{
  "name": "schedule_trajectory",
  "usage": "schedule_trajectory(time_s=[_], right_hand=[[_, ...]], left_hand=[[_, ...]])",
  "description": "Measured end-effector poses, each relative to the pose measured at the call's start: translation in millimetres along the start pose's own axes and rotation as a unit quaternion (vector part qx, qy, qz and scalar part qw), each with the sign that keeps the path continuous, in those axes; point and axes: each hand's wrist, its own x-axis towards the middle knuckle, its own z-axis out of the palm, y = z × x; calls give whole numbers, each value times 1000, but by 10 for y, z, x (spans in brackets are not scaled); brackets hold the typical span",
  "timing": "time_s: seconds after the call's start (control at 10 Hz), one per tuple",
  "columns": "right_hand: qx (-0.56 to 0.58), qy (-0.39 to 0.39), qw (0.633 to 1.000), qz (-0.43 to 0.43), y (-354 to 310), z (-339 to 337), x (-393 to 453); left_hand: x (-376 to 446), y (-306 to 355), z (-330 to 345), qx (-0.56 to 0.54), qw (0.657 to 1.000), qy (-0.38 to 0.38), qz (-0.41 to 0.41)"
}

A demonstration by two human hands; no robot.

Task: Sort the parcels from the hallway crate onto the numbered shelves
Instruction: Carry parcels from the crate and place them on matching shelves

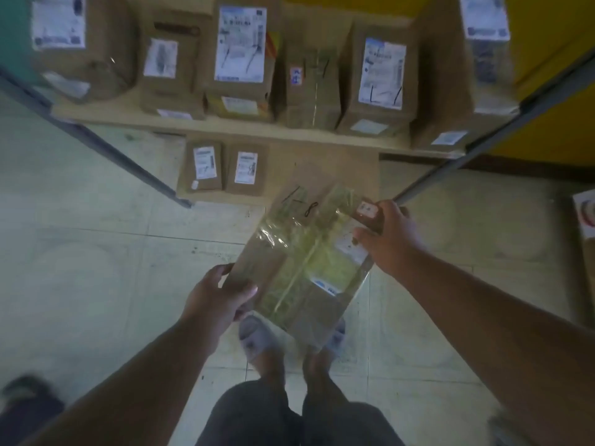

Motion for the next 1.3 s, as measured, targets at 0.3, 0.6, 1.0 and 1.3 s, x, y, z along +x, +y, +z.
schedule_trajectory(time_s=[0.3, 0.6, 1.0, 1.3], right_hand=[[-37, 3, 999, 8, 597, 1131, 1155], [-59, -10, 998, -34, 895, 1894, 2983], [-84, 31, 992, -92, 420, 2109, 4440], [-128, -15, 986, -109, 636, 2498, 4754]], left_hand=[[1346, -576, 503, 4, 999, 28, -18], [2874, -789, 1345, -117, 991, 51, -40], [4202, -114, 1762, -235, 969, 29, -66], [4828, -146, 1960, -222, 972, 73, 30]])
